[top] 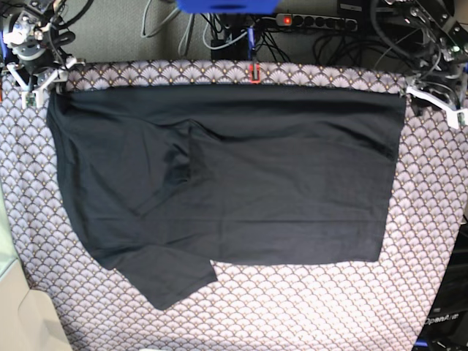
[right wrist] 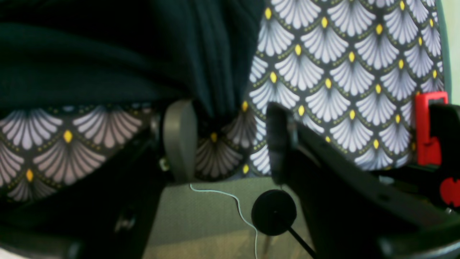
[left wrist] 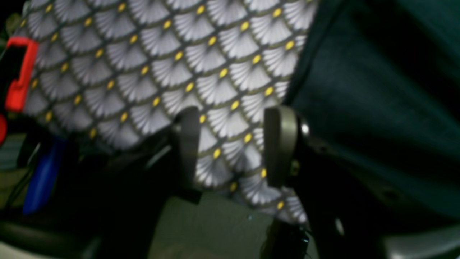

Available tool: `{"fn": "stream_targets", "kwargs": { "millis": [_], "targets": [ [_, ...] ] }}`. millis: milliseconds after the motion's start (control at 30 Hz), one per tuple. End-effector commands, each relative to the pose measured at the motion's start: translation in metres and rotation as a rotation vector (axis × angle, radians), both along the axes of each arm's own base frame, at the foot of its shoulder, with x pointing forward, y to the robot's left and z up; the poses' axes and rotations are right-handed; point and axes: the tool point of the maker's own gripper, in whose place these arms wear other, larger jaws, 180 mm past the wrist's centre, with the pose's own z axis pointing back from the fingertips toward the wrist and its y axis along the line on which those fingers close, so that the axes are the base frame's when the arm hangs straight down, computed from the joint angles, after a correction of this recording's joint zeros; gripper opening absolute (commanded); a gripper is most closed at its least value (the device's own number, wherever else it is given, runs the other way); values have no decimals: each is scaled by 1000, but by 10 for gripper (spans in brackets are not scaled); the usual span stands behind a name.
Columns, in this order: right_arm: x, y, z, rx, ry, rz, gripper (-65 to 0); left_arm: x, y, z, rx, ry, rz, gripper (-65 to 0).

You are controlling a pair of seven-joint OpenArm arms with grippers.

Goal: Fold the T-shirt properly
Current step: 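Release the shirt and raise both grippers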

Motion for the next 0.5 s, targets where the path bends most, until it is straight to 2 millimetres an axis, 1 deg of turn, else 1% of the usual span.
{"fn": "stream_targets", "kwargs": {
  "millis": [0,67,133,167,233,333,467],
  "targets": [
    [-3,-4,1,-17,24,5,-320,7,4,14,28,-44,-27,-342],
    [-4,-12,4,-29,16,-13,-320,5,5,16,31,-50,-38,-313],
    [2,-29,15,-55,-18,-56,-320,3,9,17,35,-51,-25,-273],
    [3,-41,22,-78,-31,-78,-320,4,9,17,35,-53,-25,-251],
    [3,-57,32,-104,-53,-113,-320,4,10,19,39,-56,-26,-224],
    [7,-79,48,-150,-79,-137,-320,6,10,20,41,-64,-26,-222],
    [11,-91,59,-186,-87,-125,-320,12,11,23,42,-81,-24,-222]
  ]
}}
